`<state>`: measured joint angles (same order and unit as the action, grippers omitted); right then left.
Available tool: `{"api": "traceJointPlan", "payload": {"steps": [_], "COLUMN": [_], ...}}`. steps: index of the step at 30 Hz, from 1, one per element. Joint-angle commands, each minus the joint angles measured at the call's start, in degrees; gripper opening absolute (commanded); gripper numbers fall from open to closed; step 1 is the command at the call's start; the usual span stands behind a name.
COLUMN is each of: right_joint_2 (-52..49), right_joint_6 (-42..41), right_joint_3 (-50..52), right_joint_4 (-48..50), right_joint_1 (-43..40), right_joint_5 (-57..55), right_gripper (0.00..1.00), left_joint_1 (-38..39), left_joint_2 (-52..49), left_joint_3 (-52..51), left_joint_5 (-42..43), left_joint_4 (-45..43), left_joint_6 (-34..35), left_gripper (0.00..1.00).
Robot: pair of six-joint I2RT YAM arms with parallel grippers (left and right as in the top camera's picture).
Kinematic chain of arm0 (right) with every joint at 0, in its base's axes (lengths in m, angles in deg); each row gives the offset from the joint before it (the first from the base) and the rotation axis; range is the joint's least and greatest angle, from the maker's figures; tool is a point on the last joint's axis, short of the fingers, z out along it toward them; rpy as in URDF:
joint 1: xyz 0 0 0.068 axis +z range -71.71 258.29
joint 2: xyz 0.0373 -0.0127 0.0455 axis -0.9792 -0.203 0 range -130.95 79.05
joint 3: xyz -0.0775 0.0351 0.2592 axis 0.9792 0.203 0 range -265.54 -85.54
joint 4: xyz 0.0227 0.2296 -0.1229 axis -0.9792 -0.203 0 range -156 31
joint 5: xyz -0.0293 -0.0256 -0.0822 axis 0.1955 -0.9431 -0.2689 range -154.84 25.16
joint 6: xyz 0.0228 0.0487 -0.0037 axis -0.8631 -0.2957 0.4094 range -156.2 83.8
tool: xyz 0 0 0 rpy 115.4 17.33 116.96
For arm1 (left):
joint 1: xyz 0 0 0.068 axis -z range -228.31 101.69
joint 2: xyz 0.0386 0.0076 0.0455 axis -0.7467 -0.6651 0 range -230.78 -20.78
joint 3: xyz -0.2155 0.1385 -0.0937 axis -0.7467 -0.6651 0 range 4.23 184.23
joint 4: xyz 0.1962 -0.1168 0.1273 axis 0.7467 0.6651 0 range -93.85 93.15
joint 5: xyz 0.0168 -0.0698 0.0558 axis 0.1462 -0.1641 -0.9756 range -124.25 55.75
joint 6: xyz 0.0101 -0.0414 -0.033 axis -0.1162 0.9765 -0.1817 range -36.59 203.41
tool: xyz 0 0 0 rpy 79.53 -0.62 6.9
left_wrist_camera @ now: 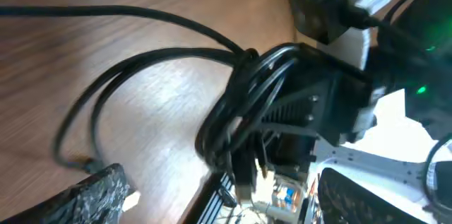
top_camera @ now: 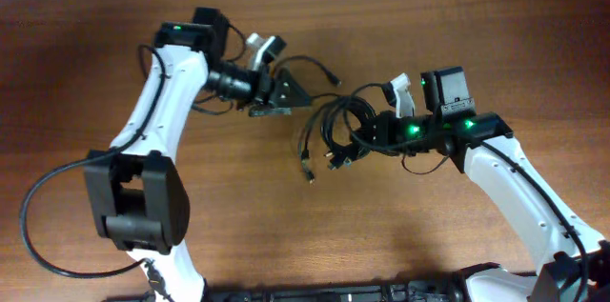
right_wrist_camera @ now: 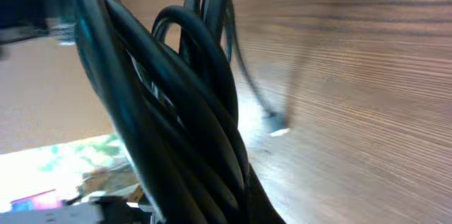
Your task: Untangle cables
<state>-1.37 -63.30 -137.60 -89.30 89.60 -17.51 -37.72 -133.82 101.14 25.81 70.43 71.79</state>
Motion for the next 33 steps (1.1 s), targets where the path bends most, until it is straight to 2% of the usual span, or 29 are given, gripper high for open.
{"api": "traceJointPlan", "payload": {"steps": [1,3,5,7,9,12,17,18,19,20,21,22,23,24,25,26,28,29,30,31,33], "right_joint_2": [0.55,0.55,0.55,0.55,0.55,0.55,0.55,0.55,0.55,0.55,0.55,0.55,0.55,0.55,0.55,0.55,0.55,0.55,0.55,0.55,0.55], "right_joint_6": [-7.45,-9.46,-9.46,-9.46,-9.46,-9.46,-11.34,-11.34,-11.34,-11.28,-9.66,-6.82,-2.82,-1.68,-1.64,-1.66,-1.64,-1.6,-1.62,-2.34,-6.82], "right_joint_3": [-0.46,-0.46,-0.46,-0.46,-0.46,-0.46,-0.46,-0.46,-0.46,-0.46,-0.46,-0.46,-0.46,-0.46,-0.46,-0.46,-0.46,-0.46,-0.46,-0.46,-0.46], "right_joint_4": [3.8,4.66,4.66,4.61,4.61,4.63,4.61,4.63,4.63,4.61,4.57,4.55,4.13,3.91,3.96,3.93,3.67,4.26,5.2,6.27,11.58], "right_joint_1": [0.31,0.31,0.31,0.31,0.31,0.31,0.31,0.31,0.31,0.31,0.31,0.31,0.31,0.31,0.31,0.31,1.31,3.91,5.77,8.24,10.25], "right_joint_5": [12.66,12.63,11.82,9.14,6.12,5.99,11.89,13.79,13.75,13.51,12.81,11.56,9.64,9.16,9.18,9.2,9.2,8.72,7.06,1.99,0.57], "right_gripper": [0.04,0.04,0.04,0.04,0.04,0.04,0.04,0.04,0.04,0.04,0.05,0.14,0.45,0.59,0.66,0.76,0.8,0.8,0.8,0.84,0.85], "left_joint_1": [2.54,2.56,3.04,2.95,1.99,3.96,9.64,10.45,11.41,11.26,10.58,9.68,8.2,6.51,5.68,4.33,2.75,2.58,2.67,3.17,4.35], "left_joint_2": [0.24,0.24,0.24,0.24,0.24,0.22,0.22,0.22,0.22,0.22,0.22,0.22,0.22,0.22,0.22,0.22,0.22,0.22,0.22,0.22,0.22], "left_joint_3": [0.26,0.26,0.26,0.26,0.26,0.26,0.26,0.26,0.26,0.26,0.26,0.26,0.26,0.26,0.26,0.26,0.26,0.26,0.26,0.26,0.26], "left_joint_5": [1.7,1.7,2.12,2.05,2.12,2.73,-0.92,-0.94,-1.7,-6.08,-9.79,-12.04,-14.19,-17.57,-17.68,-17.77,-22.1,-27.39,-28.39,-28.39,-29.62], "left_joint_4": [-4.52,-6.34,-6.05,-6.01,-4.33,-2.69,-5.18,-6.19,-6.38,-6.36,-6.34,-6.29,-6.32,-6.27,-6.12,-6.14,-6.34,-6.27,-6.34,-6.47,-6.21], "left_joint_6": [0.07,1.75,1.95,2.64,10.38,11.02,10.99,11.02,10.99,10.99,10.99,10.97,10.73,10.82,10.99,14.1,22.82,33.24,35.85,34.07,32.57], "left_gripper": [0.88,0.86,0.79,0.78,0.74,0.75,0.69,0.63,0.34,0.0,0.0,0.0,0.0,0.0,0.0,0.0,0.0,0.0,0.0,0.0,0.0]}}
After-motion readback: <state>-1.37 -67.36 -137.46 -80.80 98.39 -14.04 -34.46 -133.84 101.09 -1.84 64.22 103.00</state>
